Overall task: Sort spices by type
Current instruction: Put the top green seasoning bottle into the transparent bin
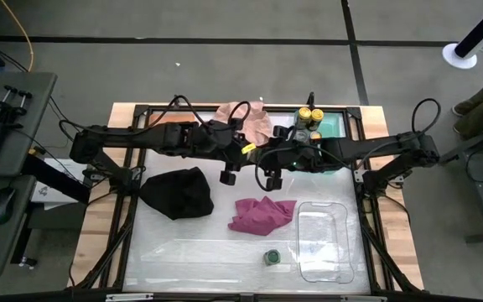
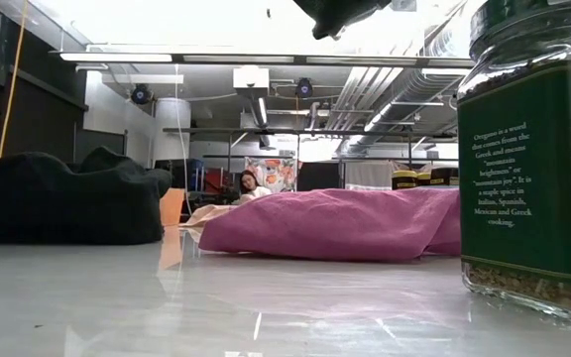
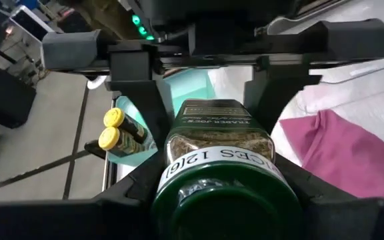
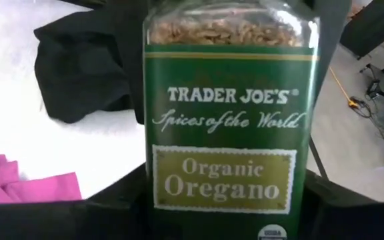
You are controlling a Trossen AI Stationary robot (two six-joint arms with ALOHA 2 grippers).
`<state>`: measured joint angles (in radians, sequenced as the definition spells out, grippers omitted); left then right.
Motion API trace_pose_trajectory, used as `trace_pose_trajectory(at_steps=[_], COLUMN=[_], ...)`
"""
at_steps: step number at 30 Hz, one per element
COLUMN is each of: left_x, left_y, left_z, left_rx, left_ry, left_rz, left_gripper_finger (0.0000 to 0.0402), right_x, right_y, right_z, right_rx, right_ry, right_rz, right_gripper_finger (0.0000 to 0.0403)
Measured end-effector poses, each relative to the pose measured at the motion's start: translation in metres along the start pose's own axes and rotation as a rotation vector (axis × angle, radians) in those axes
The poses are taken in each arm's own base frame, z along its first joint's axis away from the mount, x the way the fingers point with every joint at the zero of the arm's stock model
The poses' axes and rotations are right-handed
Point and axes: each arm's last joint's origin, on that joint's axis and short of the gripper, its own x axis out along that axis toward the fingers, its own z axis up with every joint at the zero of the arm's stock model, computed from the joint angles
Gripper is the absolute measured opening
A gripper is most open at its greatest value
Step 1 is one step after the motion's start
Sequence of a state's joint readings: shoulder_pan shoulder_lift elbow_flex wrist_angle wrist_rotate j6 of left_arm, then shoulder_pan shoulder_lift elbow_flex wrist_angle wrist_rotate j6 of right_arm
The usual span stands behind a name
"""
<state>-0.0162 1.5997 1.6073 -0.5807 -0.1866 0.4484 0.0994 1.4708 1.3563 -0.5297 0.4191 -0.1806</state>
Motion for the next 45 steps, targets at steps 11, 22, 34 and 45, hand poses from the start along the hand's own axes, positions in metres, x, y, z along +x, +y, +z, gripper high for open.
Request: trace_pose_trajectory(at_steps=[11,22,34,45], left_x=[-0.003,0.003,0.005,0.042], left_y=[-0.001,0.002,-0.036,-0.054], left_z=[-0.010,-0.062,-0.101,-0.066], left_rx=[-0.019,-0.311,-0.668,-0.448], left_ry=[0.108,0.253,-0.117,-0.210], left_rz=[0.001,-0.150,-0.065,-0.153], left_gripper_finger=[0.0263,0.0294,0.0293,0.0293], right_x=[-0.022,-0.077,-0.083,-0.075], right_y=[-0.006,0.004,0.130,0.163], right_z=[-0.006,-0.060,-0.136,-0.133], right_rx=[0.042,0.343,0.910,0.772], right_ry=[0.049,0.246,-0.086,-0.003], right_rz=[-0.043,-0.037,0.187,0.185], right_gripper_finger=[0.0192,0.0192,0.0192,0.0192])
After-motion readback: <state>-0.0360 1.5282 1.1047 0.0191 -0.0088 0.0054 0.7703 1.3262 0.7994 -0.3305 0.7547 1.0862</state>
